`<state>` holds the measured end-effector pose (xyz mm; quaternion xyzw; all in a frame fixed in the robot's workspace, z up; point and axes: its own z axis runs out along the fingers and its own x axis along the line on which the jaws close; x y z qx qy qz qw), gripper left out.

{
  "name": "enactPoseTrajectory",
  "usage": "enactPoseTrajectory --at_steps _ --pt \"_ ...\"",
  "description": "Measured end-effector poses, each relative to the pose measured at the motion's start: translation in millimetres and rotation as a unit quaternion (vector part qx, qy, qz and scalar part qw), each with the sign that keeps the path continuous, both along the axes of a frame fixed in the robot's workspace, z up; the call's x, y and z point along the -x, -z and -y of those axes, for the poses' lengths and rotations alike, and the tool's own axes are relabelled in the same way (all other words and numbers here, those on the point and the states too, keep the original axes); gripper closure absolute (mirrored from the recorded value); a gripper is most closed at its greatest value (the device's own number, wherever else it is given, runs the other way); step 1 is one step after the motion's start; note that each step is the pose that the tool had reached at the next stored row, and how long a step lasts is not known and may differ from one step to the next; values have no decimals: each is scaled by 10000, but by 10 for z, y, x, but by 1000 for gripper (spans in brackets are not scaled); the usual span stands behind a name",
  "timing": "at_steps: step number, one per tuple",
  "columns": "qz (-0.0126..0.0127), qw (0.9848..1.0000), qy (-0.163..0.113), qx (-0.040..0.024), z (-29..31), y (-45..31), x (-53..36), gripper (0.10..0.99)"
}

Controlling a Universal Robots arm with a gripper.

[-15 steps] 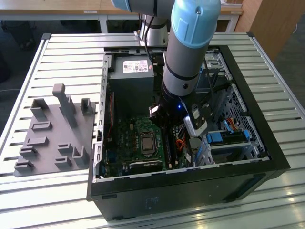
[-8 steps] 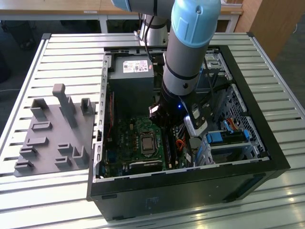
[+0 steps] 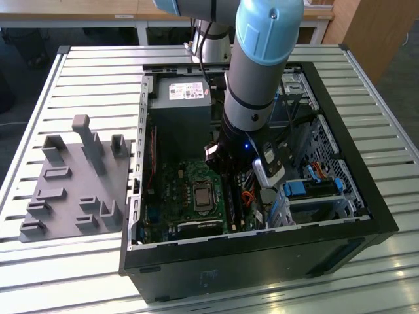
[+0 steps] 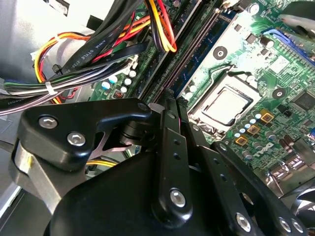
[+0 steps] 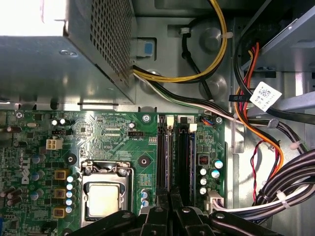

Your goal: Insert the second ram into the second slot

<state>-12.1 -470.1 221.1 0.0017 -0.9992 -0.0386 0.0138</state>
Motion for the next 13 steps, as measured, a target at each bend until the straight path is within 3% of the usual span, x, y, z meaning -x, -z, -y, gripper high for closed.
enactPoseTrajectory --at_steps 13 --pt "-12 10000 7 -6 0 8 -24 953"
